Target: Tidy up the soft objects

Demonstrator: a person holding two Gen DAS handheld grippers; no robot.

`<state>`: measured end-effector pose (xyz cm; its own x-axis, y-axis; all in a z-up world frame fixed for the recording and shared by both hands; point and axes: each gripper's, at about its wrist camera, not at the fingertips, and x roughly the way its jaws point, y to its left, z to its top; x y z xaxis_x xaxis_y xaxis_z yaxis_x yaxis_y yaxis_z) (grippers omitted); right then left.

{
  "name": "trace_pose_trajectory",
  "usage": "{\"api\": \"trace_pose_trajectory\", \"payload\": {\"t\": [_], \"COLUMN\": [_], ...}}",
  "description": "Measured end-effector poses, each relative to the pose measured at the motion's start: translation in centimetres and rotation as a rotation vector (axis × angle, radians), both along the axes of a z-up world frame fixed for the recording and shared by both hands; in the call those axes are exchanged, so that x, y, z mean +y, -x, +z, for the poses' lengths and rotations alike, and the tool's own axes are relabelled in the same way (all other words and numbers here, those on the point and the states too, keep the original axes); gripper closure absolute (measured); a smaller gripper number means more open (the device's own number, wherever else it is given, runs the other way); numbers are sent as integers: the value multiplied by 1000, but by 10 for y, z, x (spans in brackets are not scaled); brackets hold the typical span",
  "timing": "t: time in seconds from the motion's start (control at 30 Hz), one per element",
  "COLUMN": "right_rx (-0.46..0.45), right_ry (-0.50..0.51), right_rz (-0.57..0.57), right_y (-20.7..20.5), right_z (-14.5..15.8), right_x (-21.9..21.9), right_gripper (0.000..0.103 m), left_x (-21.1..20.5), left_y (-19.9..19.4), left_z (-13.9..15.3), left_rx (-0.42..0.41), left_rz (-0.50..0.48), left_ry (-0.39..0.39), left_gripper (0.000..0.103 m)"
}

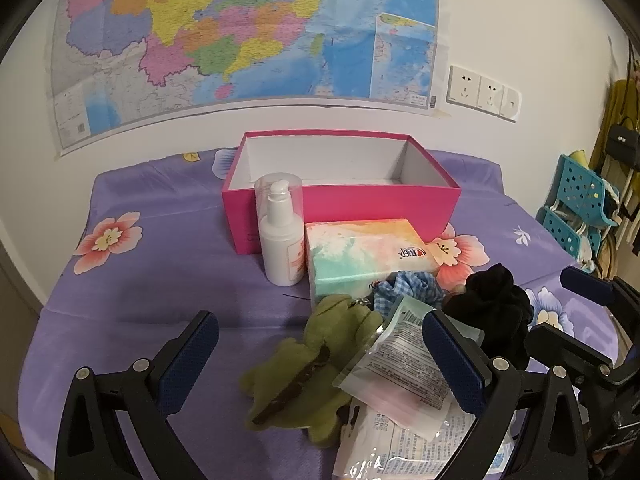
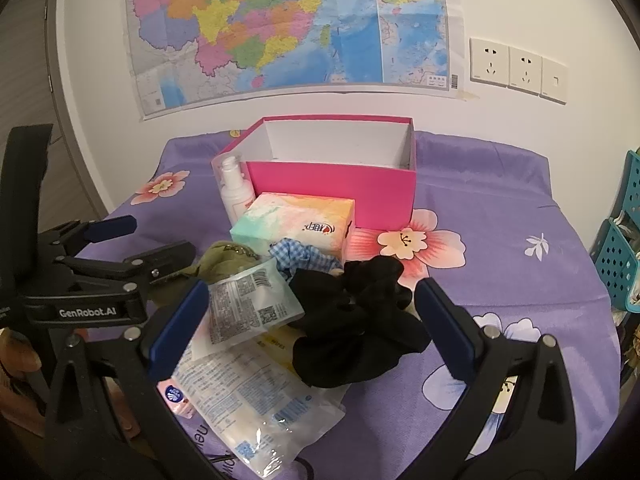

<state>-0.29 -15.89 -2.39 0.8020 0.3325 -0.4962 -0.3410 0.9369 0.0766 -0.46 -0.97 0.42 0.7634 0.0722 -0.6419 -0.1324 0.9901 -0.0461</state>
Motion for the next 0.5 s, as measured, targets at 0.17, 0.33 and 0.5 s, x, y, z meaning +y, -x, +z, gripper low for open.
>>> {"api": "trace_pose_trajectory", "payload": {"t": [0.17, 0.33, 0.5], "right_rx": [2, 6, 11], "right_ry": [-2, -3, -10], "right_rz": [5, 10, 17], "right_y": [-1, -2, -3], "right_z": [0, -1, -1], "right_x": [0, 0, 0], "right_gripper": [0, 0, 0], "left_x": [1, 0, 1], "left_y": [0, 0, 0], "left_z": [0, -1, -1], "left_rx": [0, 0, 1], "left_rz": [-3, -2, -3], "left_ry": [1, 1, 3], "left_gripper": [0, 0, 0]}}
